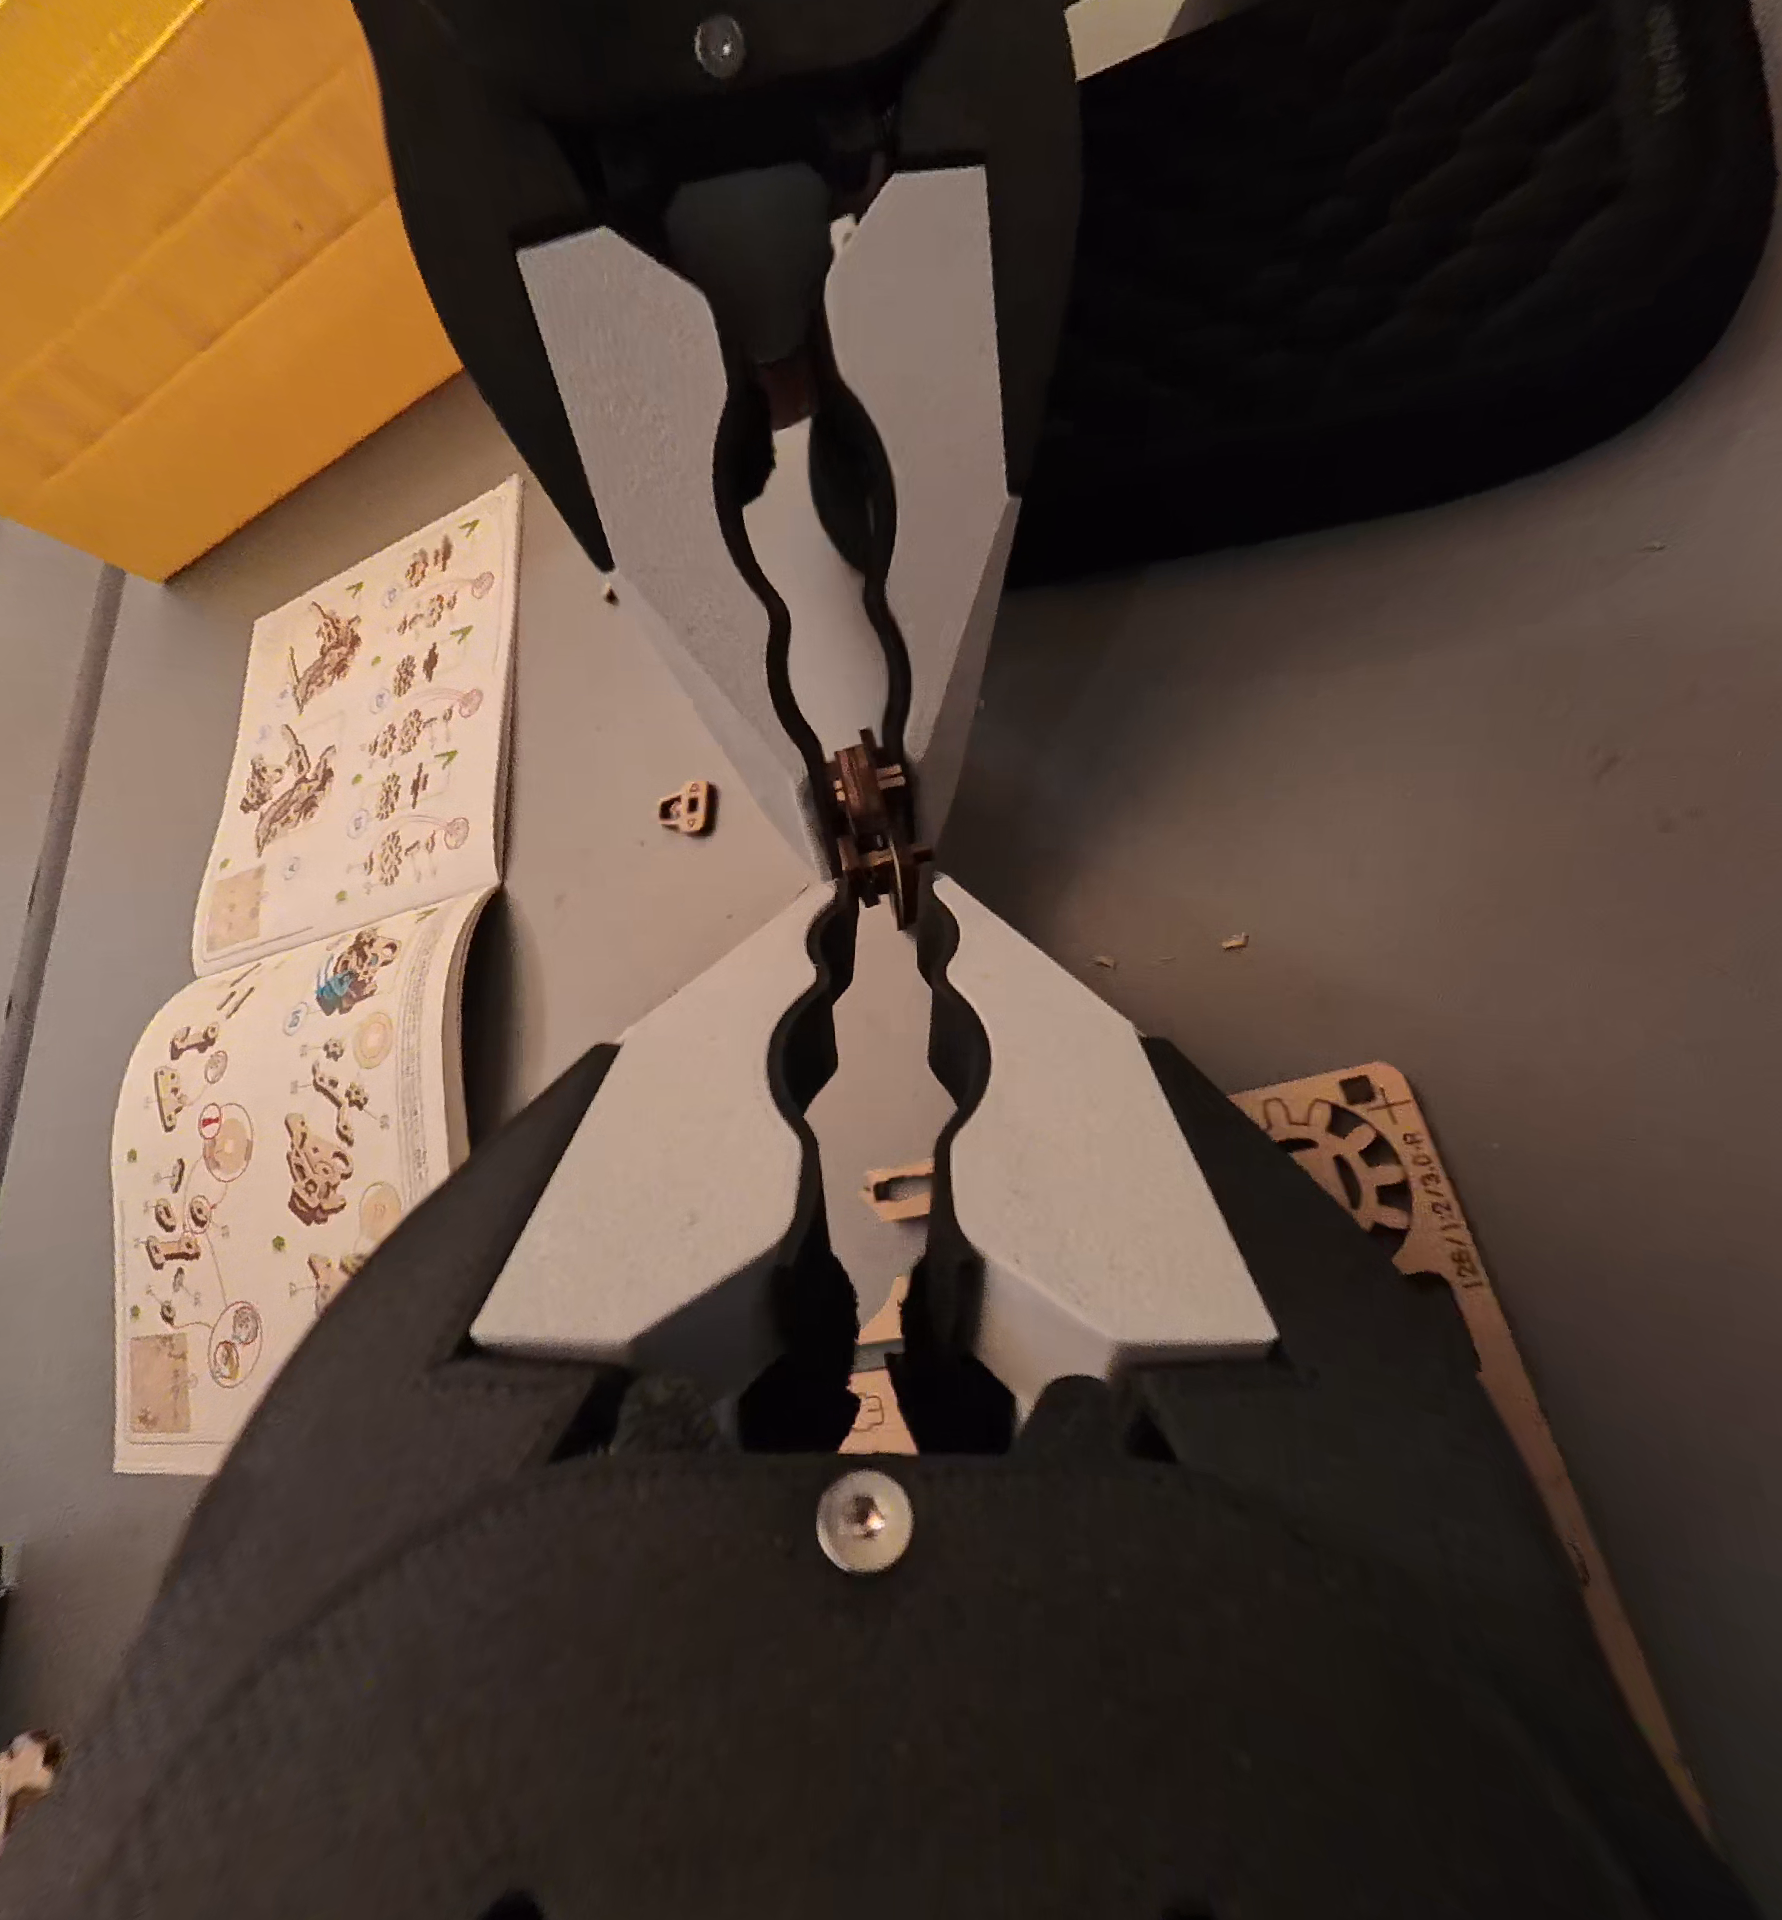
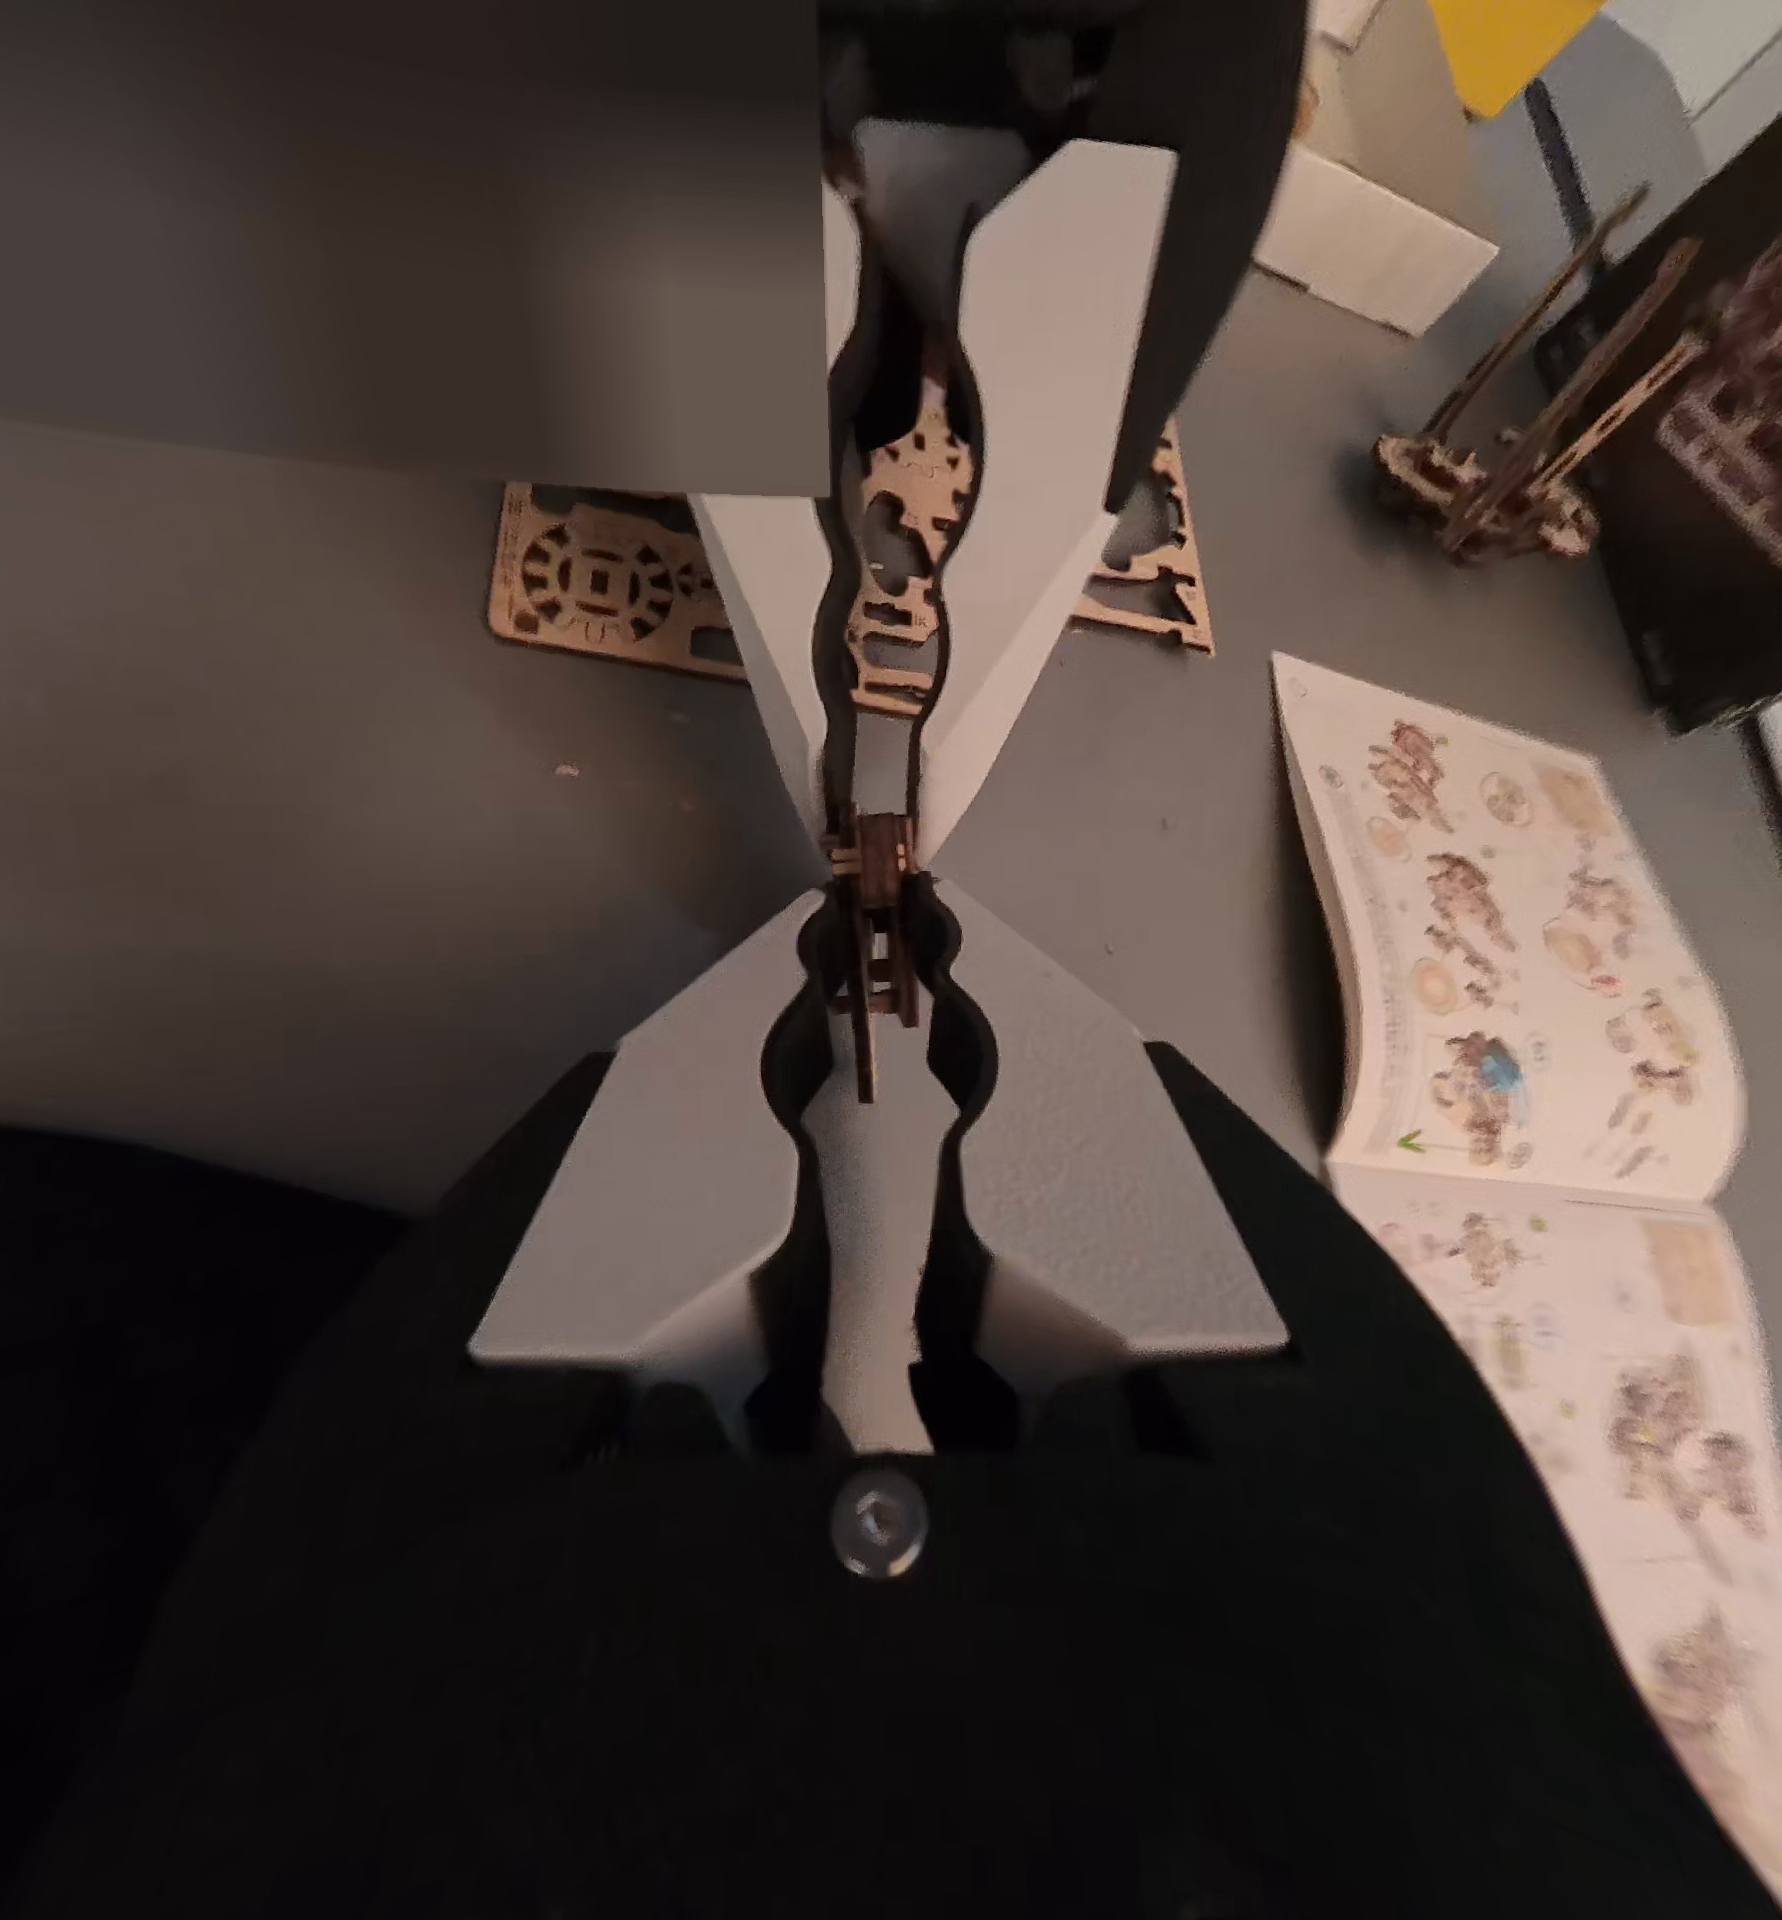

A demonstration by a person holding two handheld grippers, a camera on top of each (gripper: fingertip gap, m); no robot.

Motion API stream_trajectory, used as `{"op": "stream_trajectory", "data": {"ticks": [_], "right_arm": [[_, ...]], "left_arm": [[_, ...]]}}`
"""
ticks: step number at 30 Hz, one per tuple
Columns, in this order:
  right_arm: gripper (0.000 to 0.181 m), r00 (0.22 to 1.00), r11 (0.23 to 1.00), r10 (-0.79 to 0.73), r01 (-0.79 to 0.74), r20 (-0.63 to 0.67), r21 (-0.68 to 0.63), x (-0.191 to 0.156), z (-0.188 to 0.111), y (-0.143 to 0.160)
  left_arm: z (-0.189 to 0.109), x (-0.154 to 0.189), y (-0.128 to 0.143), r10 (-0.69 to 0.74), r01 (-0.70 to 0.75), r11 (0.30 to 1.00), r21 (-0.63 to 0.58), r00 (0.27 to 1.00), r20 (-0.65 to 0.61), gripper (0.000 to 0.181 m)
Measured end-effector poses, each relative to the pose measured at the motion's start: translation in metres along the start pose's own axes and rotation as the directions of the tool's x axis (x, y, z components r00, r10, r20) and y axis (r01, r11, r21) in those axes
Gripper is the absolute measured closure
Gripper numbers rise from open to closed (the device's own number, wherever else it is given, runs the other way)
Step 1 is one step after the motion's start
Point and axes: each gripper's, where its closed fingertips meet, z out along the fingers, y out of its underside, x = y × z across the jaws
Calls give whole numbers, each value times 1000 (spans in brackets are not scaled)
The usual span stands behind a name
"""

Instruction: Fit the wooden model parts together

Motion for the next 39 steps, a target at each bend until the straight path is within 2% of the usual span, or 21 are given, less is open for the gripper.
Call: {"op": "stream_trajectory", "data": {"ticks": [2, 5, 9, 13, 16, 26, 33, 39], "right_arm": [[169, 996, 998, 66, -66, 56, -5, -2, -2, 0], [170, 1000, 999, -22, 22, 20, 33, -1, -6, 0], [171, 1000, 999, 29, -29, 2, 27, 5, -5, 1], [171, 999, 1000, 13, -12, -31, 13, 9, -7, 4], [171, 999, 1000, -20, 20, -38, 7, 7, -6, 2], [171, 996, 998, -57, 55, -71, -24, 9, -4, 4], [171, 997, 999, -40, 39, -73, -11, 9, -2, 2], [171, 996, 999, -39, 38, -86, -19, 10, -2, 3]], "left_arm": [[1, -1, 0, -31, 31, 999, 7, 999, -13, 171], [3, -1, -1, -31, 31, 999, 18, 1000, -4, 171], [-1, -1, 2, -50, 50, 999, 8, 999, -9, 167], [-9, -3, -4, -89, 92, 994, 63, 995, -37, 161], [-10, -7, -11, -104, 106, 988, 109, 994, -19, 162], [-6, -10, -12, -111, 109, 986, 124, 994, 11, 171], [-4, -10, -11, -47, 38, 992, 117, 997, 69, 170], [-3, -12, -10, -125, 121, 986, 114, 992, 35, 171]]}}
